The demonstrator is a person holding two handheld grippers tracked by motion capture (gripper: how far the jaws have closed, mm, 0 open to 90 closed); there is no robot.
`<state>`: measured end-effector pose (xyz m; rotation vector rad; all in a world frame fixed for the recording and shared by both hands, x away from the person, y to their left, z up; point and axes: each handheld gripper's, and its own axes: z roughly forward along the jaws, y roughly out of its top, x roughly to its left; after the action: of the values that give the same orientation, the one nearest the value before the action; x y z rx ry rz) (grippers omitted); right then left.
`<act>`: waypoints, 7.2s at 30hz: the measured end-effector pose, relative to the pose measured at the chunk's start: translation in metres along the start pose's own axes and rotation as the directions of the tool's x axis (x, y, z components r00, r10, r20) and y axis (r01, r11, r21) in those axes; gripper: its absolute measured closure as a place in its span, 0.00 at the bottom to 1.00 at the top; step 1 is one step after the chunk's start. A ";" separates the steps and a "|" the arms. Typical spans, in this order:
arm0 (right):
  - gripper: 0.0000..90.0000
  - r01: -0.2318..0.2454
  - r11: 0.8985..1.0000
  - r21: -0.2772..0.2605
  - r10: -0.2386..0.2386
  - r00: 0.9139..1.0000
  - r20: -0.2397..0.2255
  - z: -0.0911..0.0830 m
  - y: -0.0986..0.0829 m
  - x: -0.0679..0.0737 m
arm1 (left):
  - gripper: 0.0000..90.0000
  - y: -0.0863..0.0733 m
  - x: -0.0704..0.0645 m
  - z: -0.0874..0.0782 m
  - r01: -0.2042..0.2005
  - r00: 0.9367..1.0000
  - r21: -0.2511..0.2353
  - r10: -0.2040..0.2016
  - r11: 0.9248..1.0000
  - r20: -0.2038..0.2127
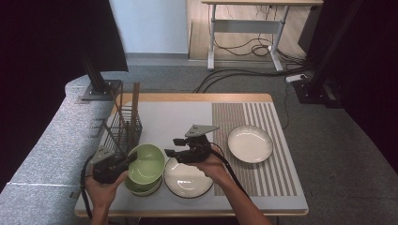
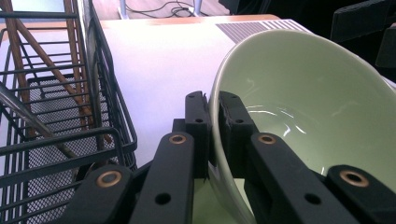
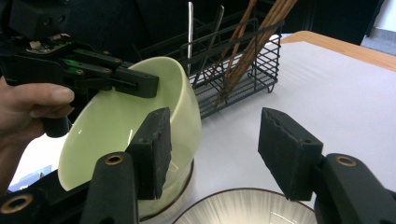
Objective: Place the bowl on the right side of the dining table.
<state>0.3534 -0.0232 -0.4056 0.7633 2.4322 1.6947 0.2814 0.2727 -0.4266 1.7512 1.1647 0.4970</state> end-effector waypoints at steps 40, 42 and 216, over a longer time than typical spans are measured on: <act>0.92 0.066 0.979 0.195 -0.091 0.988 0.125 0.044 0.010 0.029 | 0.91 0.008 -0.032 -0.007 -0.092 0.993 -0.034 0.090 0.995 -0.073; 0.92 0.068 0.979 0.192 -0.095 0.986 0.136 0.044 0.010 0.030 | 0.91 0.008 -0.032 -0.007 -0.089 0.994 -0.036 0.086 0.995 -0.073; 0.93 -0.368 0.930 0.000 0.281 0.710 0.646 -0.167 -0.110 -0.196 | 0.51 -0.004 -0.013 0.015 -0.020 0.995 0.016 0.018 1.000 0.100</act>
<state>0.4290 -0.2822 -0.4820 1.5687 1.9948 1.0732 0.2840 0.2542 -0.4351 1.7823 1.0858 0.4072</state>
